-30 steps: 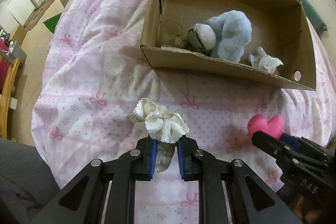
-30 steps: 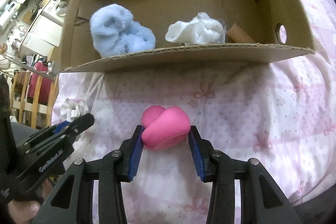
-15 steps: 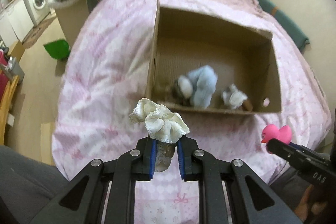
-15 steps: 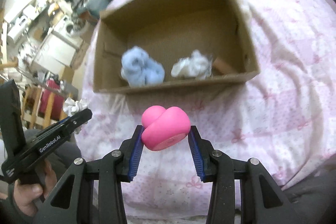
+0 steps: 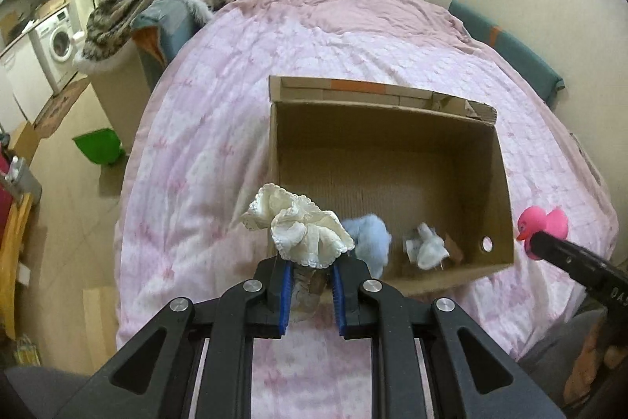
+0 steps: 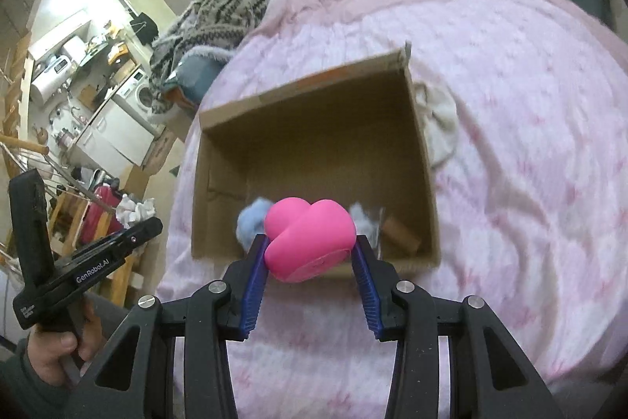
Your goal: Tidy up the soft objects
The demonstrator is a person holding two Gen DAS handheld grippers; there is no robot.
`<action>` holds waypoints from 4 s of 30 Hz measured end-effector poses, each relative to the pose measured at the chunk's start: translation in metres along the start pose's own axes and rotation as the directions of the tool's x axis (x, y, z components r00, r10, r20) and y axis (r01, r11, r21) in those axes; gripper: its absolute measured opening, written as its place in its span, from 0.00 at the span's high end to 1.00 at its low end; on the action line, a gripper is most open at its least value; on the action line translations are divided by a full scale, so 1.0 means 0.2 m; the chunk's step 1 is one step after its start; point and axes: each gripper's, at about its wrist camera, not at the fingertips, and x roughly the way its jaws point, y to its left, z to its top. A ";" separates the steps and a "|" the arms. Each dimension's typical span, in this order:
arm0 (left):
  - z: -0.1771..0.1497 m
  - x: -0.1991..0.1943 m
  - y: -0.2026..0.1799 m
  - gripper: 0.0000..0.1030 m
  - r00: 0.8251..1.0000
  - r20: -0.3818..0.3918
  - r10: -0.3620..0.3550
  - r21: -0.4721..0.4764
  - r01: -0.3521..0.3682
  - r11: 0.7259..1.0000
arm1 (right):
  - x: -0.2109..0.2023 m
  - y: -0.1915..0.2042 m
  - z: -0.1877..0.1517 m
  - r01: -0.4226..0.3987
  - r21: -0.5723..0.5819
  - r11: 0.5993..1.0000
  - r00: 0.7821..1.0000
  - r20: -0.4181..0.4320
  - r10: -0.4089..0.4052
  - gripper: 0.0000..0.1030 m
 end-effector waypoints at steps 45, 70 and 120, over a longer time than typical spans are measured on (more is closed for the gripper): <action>-0.08 0.36 -0.03 0.72 0.997 -0.071 0.010 0.024 -0.009 1.000 | 0.39 -0.09 -0.09 0.097 0.006 0.995 0.980 -0.174 -0.094 0.56; -0.03 0.12 0.03 0.17 0.992 0.097 0.076 -0.022 -0.074 0.997 | 0.14 -0.06 0.00 0.107 0.024 0.994 0.991 0.080 -0.109 0.05; -0.32 -0.14 -0.04 0.03 0.990 0.141 0.029 0.009 -0.030 0.999 | 0.01 0.19 -0.26 0.276 -0.130 0.952 0.950 0.187 -0.250 0.00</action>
